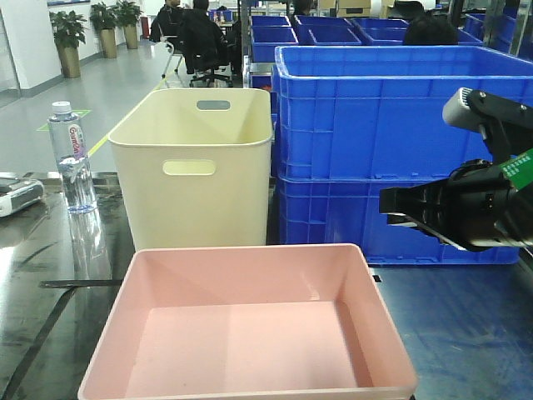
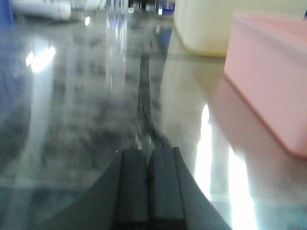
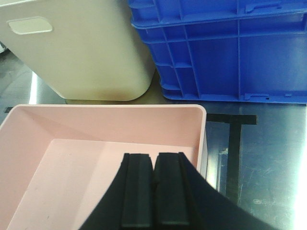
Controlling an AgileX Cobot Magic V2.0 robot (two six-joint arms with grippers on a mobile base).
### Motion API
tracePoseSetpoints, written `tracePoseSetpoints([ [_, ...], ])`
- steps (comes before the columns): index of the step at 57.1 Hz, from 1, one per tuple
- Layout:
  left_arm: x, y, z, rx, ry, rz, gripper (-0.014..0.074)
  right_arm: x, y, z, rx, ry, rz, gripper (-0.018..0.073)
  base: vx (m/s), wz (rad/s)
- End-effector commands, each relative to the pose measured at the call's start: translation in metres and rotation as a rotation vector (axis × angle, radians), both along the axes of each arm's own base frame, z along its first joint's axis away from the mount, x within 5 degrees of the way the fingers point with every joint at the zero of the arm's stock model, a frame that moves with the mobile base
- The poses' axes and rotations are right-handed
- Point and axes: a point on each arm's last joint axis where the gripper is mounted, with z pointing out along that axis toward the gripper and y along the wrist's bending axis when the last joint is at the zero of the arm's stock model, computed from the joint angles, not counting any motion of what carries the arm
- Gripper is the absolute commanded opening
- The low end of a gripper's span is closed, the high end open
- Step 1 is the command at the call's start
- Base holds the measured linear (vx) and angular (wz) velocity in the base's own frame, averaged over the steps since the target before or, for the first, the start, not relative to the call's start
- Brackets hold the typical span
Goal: Grab pink bin and stack on right shelf
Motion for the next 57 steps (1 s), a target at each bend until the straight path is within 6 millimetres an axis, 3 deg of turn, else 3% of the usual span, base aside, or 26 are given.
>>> tracePoseSetpoints([
  [1,0.002,-0.002,-0.001,-0.094,-0.047,0.002,-0.0008,-0.005,-0.004,0.025,0.029,-0.128,-0.021,-0.0013,0.0,0.0],
  [44,0.001,-0.002,-0.002,-0.103,-0.02,0.0,-0.0008,-0.005,-0.005,0.024,0.023,-0.131,-0.023,-0.0013,0.0,0.0],
  [50,0.001,-0.002,-0.002,-0.103,-0.02,0.0,-0.0008,-0.014,-0.012,0.03,-0.088,-0.183,-0.027,-0.0011,0.0,0.0],
  [57,0.001,-0.002,-0.001,-0.103,-0.021,0.0,-0.0008,-0.048,-0.026,0.028,-0.167,-0.307,-0.059,-0.0011,0.0,0.0],
])
